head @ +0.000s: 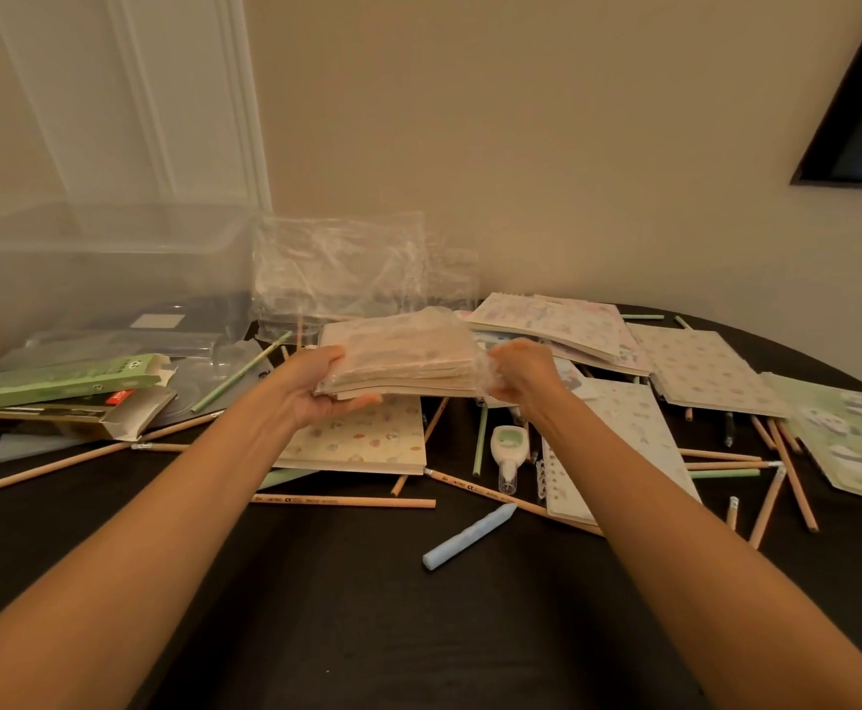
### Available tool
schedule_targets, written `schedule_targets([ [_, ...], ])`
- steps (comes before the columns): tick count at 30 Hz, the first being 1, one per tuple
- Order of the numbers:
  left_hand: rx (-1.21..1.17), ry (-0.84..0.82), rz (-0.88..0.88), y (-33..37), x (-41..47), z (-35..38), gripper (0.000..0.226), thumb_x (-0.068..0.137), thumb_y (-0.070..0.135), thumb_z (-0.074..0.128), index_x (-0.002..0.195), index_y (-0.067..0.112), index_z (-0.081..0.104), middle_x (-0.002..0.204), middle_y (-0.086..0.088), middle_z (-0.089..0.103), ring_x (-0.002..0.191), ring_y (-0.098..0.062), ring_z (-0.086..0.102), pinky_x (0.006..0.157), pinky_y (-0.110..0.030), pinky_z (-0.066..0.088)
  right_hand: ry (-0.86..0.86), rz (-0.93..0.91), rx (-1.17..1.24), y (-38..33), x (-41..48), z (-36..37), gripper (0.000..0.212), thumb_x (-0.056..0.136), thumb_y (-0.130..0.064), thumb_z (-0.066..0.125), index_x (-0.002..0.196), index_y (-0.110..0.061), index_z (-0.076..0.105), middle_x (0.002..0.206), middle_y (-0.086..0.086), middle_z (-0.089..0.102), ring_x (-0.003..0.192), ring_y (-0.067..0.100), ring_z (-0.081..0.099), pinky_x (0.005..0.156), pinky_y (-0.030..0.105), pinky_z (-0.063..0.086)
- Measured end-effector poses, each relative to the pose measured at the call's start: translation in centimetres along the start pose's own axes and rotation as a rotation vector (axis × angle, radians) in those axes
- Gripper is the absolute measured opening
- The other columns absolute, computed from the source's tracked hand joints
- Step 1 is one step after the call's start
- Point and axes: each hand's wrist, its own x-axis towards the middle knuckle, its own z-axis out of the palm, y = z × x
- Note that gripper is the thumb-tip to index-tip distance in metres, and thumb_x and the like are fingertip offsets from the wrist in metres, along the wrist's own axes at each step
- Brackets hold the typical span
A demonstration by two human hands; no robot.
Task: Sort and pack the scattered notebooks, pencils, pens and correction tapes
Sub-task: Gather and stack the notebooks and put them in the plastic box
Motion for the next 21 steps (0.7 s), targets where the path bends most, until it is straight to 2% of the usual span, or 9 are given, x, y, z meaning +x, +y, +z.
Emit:
schedule_targets([
  [3, 0.043, 0.007, 0.079, -0.3, -0.5, 0.4, 0.021, 0.099, 0.019, 0.039, 0.088, 0.009, 0.054, 0.082, -0.013, 0.062, 0.070, -0.025, 0.062, 0.038, -0.036, 0.053, 0.041, 0.067, -0.015, 0.2, -1.0, 0.2, 0.016, 0.086, 0.002, 0.047, 0.075, -0.011, 0.048, 0.079, 0.008, 0.054, 0.061, 0.015, 0.051, 0.045, 0.021, 0.043],
  [7, 0.178, -0.033, 0.217, -0.4, -1.7, 1.1, 0.024, 0.100, 0.022, 0.039, 0.089, 0.012, 0.058, 0.086, -0.007, 0.064, 0.070, -0.019, 0.063, 0.041, -0.030, 0.053, 0.057, 0.076, 0.335, 1.5, -3.2, -0.5, 0.012, 0.077, 0.000, 0.041, 0.072, -0.009, 0.045, 0.073, 0.008, 0.052, 0.038, 0.010, 0.045, 0.048, 0.025, 0.042],
  [10, 0.175, -0.022, 0.309, -0.2, -2.9, 2.1, 0.025, 0.100, 0.023, 0.037, 0.097, 0.008, 0.057, 0.090, -0.006, 0.062, 0.072, -0.020, 0.063, 0.041, -0.027, 0.052, 0.031, 0.007, 0.518, 1.4, -5.2, -1.5, 0.012, 0.086, -0.013, 0.044, 0.074, -0.014, 0.046, 0.073, 0.005, 0.055, 0.057, 0.017, 0.056, 0.054, 0.029, 0.049],
  [12, 0.110, -0.007, 0.344, 0.0, -3.8, 3.1, 0.024, 0.100, 0.024, 0.036, 0.101, 0.008, 0.053, 0.092, -0.006, 0.060, 0.074, -0.022, 0.063, 0.040, -0.027, 0.052, -0.027, -0.066, 0.591, 0.8, -6.3, -1.8, 0.013, 0.090, -0.024, 0.047, 0.090, -0.013, 0.054, 0.082, 0.008, 0.062, 0.070, 0.022, 0.063, 0.061, 0.032, 0.053],
  [15, 0.032, -0.017, 0.393, -0.1, -5.3, 4.4, 0.024, 0.100, 0.026, 0.035, 0.104, 0.007, 0.050, 0.090, -0.006, 0.060, 0.067, -0.021, 0.066, 0.040, -0.026, 0.052, -0.120, -0.122, 0.717, -0.1, -7.4, -2.2, 0.042, 0.090, -0.044, 0.048, 0.116, -0.011, 0.056, 0.100, 0.011, 0.065, 0.087, 0.029, 0.066, 0.069, 0.037, 0.056],
  [17, 0.002, -0.022, 0.427, -0.1, -6.0, 5.0, 0.026, 0.101, 0.026, 0.034, 0.105, 0.006, 0.050, 0.090, -0.005, 0.060, 0.061, -0.020, 0.067, 0.041, -0.027, 0.053, -0.167, -0.126, 0.846, -0.6, -7.8, -2.3, 0.050, 0.089, -0.052, 0.048, 0.118, -0.013, 0.057, 0.107, 0.013, 0.064, 0.092, 0.033, 0.065, 0.067, 0.037, 0.056],
  [19, -0.025, -0.006, 0.470, -0.2, -6.3, 5.4, 0.027, 0.100, 0.028, 0.034, 0.097, 0.008, 0.052, 0.093, -0.008, 0.061, 0.060, -0.020, 0.068, 0.043, -0.029, 0.054, -0.206, -0.134, 0.930, -1.2, -8.0, -1.7, 0.048, 0.088, -0.054, 0.049, 0.114, -0.015, 0.058, 0.109, 0.015, 0.063, 0.095, 0.034, 0.064, 0.066, 0.038, 0.057],
  [21, -0.019, 0.029, 0.515, 0.0, -6.0, 5.8, 0.031, 0.099, 0.030, 0.033, 0.107, 0.006, 0.051, 0.103, -0.012, 0.060, 0.067, -0.024, 0.068, 0.044, -0.029, 0.054, -0.240, -0.134, 0.919, -1.8, -7.8, -0.4, 0.043, 0.088, -0.050, 0.052, 0.114, -0.016, 0.058, 0.112, 0.015, 0.061, 0.098, 0.033, 0.063, 0.070, 0.039, 0.057],
])
